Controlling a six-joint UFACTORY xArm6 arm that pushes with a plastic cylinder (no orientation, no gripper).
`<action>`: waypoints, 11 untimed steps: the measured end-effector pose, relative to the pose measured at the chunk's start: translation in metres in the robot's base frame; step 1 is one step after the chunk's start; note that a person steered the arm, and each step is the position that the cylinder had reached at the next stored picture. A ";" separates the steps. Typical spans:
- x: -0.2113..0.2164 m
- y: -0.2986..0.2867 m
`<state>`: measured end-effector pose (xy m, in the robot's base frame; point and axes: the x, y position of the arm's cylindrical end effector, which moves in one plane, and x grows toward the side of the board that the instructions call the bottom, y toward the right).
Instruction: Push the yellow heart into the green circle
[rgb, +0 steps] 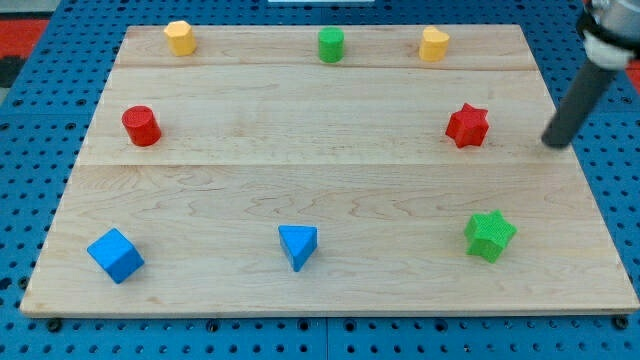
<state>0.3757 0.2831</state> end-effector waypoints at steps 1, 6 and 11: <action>-0.087 0.001; -0.144 -0.122; -0.067 -0.281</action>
